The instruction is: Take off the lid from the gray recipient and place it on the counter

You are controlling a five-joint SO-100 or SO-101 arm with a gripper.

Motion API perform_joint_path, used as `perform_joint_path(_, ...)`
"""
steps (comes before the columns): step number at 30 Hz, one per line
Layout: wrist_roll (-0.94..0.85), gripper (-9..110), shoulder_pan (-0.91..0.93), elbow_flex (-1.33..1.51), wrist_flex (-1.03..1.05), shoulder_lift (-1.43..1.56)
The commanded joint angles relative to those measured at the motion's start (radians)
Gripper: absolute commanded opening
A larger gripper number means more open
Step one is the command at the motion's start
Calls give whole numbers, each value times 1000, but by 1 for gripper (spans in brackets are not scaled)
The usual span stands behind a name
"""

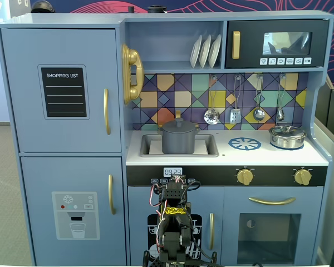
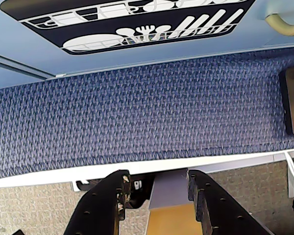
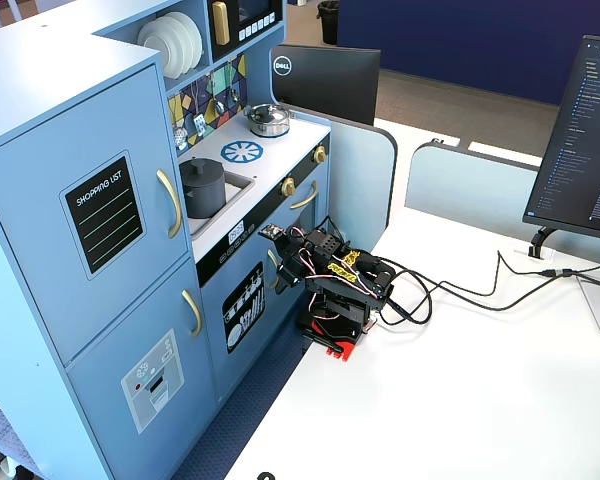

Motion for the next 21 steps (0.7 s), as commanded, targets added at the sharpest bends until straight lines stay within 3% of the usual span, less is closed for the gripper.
perform_joint_path(1, -9, 0, 37, 15, 169, -5)
perform_joint_path(11, -9, 0, 37, 15, 169, -5)
perform_joint_path(15, 0, 0, 55, -23, 66, -17)
perform_joint_path(21, -66, 0, 74, -414, -80, -184)
